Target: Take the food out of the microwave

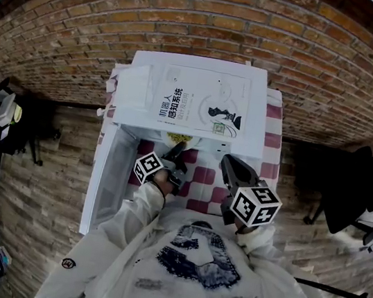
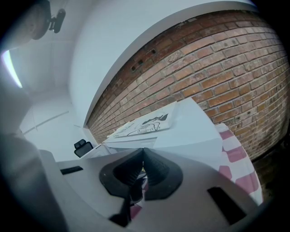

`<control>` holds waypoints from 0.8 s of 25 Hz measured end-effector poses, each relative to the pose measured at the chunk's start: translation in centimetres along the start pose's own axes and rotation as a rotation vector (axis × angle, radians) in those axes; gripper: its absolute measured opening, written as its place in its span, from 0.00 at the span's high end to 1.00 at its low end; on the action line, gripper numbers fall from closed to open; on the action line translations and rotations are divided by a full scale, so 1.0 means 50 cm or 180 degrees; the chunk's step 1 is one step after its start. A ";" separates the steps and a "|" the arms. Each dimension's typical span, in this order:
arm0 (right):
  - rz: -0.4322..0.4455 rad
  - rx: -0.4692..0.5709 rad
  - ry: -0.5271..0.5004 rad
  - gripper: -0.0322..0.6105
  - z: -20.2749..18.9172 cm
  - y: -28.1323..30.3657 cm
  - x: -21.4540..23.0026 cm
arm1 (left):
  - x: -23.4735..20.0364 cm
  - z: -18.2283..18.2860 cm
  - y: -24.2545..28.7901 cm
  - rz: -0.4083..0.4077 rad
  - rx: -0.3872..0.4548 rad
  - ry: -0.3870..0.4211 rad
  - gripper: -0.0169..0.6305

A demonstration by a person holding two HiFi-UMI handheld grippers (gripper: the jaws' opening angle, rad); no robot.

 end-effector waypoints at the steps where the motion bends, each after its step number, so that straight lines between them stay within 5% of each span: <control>1: -0.0003 -0.0001 0.0003 0.93 -0.001 -0.001 0.000 | -0.001 0.000 -0.001 -0.0023 0.0013 -0.0013 0.91; 20: -0.0014 -0.0026 0.0053 0.93 -0.011 -0.010 -0.007 | -0.008 -0.001 -0.022 -0.0176 0.0133 -0.0183 0.95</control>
Point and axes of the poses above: the fingertips, and each gripper's own axes: y forward along the fingers, x to its right, z out of its top, the point moved 7 cm from there along -y, backward along the fingers, and after that the axes turned 9 degrees about x, right-handed, at the moved point
